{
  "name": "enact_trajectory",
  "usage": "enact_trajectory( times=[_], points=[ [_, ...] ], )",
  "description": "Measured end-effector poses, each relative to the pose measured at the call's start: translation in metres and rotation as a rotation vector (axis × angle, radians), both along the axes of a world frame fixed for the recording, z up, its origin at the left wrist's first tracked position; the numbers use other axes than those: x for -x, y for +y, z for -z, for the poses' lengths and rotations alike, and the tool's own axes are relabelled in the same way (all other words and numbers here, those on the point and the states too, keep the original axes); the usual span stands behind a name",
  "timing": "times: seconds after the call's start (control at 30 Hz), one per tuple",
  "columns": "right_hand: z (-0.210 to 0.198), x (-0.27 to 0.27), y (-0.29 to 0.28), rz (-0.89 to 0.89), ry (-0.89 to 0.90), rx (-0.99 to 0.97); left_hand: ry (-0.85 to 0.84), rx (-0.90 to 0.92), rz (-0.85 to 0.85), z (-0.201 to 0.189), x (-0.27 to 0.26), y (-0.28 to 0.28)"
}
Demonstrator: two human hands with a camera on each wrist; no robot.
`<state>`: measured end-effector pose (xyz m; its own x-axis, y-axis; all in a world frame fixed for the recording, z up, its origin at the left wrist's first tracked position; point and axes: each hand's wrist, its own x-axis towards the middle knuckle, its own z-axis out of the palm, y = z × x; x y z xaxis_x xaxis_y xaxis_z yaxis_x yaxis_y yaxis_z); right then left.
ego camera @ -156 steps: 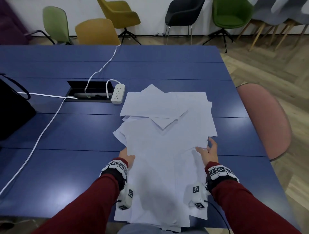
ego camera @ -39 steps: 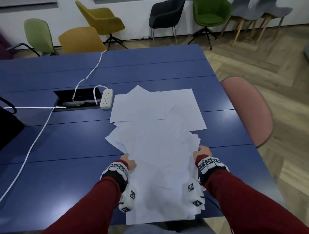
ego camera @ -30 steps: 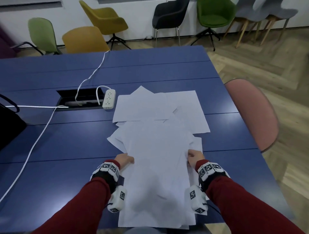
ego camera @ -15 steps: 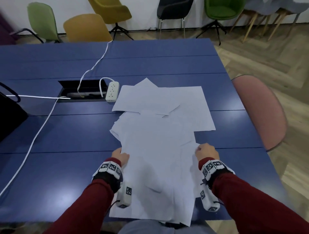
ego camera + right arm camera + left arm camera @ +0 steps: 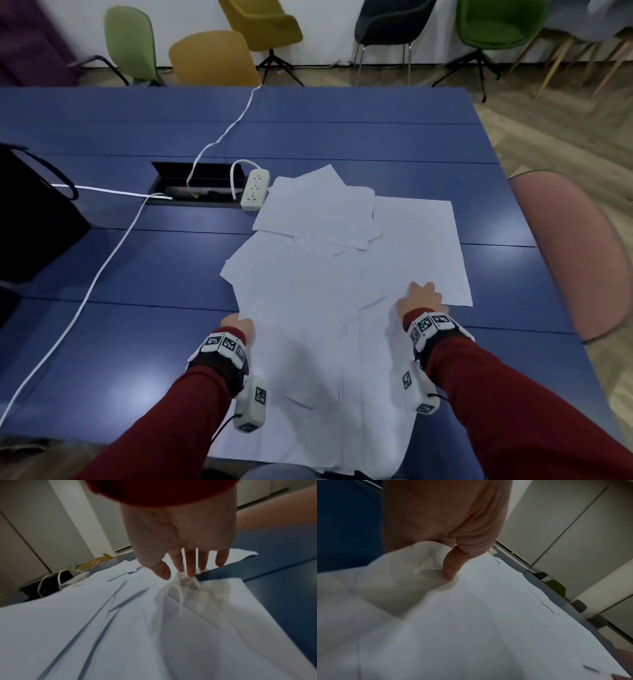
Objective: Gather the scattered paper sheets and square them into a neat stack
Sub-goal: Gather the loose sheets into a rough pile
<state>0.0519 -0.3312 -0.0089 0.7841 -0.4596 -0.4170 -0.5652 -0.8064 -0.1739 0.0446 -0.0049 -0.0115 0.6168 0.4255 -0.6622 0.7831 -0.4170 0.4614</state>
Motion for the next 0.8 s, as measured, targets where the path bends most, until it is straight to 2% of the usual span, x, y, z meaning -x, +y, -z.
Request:
enact_trajectory(
  times=[0.1,0.23,0.33,0.43,0.63,0.8],
  points=[
    [0.004,0.016,0.005,0.059,-0.083,0.027,0.054,-0.023,0.008,0.001,-0.004,0.0],
    [0.007,0.026,-0.011,0.202,-0.184,-0.054,0.071,-0.07,0.058,0.0,-0.011,-0.002],
    [0.012,0.035,-0.029,0.301,-0.169,-0.094,0.095,-0.063,0.065,-0.002,-0.011,-0.003],
    [0.011,0.039,-0.026,0.272,-0.119,-0.105,0.061,-0.032,0.032,-0.004,-0.007,-0.003],
    [0.0,0.04,0.017,0.108,-0.05,-0.067,-0.018,0.025,0.008,-0.001,-0.002,-0.005],
    [-0.004,0.061,0.009,0.366,-0.06,-0.102,-0.096,0.035,0.054,-0.003,-0.008,0.0]
  ],
)
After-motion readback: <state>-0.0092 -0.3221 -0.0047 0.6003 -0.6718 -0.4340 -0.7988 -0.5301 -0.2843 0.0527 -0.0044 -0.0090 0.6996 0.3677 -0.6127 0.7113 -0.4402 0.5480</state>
